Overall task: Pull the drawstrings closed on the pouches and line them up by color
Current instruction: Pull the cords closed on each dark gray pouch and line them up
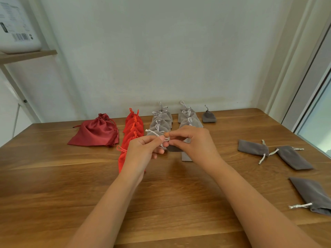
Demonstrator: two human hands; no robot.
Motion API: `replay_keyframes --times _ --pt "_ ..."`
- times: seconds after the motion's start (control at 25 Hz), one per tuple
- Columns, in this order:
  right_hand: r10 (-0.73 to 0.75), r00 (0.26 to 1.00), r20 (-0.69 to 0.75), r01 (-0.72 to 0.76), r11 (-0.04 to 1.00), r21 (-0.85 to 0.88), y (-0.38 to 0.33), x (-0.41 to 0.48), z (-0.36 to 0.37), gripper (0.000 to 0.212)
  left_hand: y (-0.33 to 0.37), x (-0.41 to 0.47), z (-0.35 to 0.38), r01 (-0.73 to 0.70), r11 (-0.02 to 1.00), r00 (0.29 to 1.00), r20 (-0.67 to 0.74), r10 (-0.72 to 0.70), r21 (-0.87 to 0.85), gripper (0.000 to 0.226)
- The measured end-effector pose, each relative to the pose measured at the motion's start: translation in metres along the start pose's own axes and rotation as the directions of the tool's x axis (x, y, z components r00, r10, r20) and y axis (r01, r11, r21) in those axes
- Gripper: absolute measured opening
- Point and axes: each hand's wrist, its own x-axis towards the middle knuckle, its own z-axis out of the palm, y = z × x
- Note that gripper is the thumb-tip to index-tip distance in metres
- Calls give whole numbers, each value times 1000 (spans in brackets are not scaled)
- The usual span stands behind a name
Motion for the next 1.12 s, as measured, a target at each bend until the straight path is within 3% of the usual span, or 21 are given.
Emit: replay_keyframes --times 0.16,0.28,0.48,0.64,0.76,0.92,1.0,1.12 --pt "-156 985 80 173 939 -296 5 3 0 21 -1 0 0 -5 1000 1000 -2 5 18 8" --pt "-137 986 95 164 897 -410 4 4 3 19 -2 0 0 73 997 997 37 -72 -5 3" --pt "-97 994 55 107 963 -249 -4 0 -1 13 3 1 -2 266 934 963 106 -247 -238 17" --pt "-111 993 38 115 984 -135 -6 2 -4 13 6 3 -5 301 882 953 156 -261 -362 15" --pt "-90 993 80 93 995 -25 -6 1 -9 14 8 1 -6 197 942 977 139 -164 -273 15" --pt "67 987 143 -88 986 144 -3 3 -19 14 7 -1 -9 -4 997 984 180 17 -73 32" --pt "107 962 251 -145 980 139 -1 4 -21 10 7 -2 -9 -59 997 974 218 68 -48 34" --pt "103 934 341 -134 989 69 -1 2 -17 23 10 -3 -10 -155 988 967 205 153 -6 27"
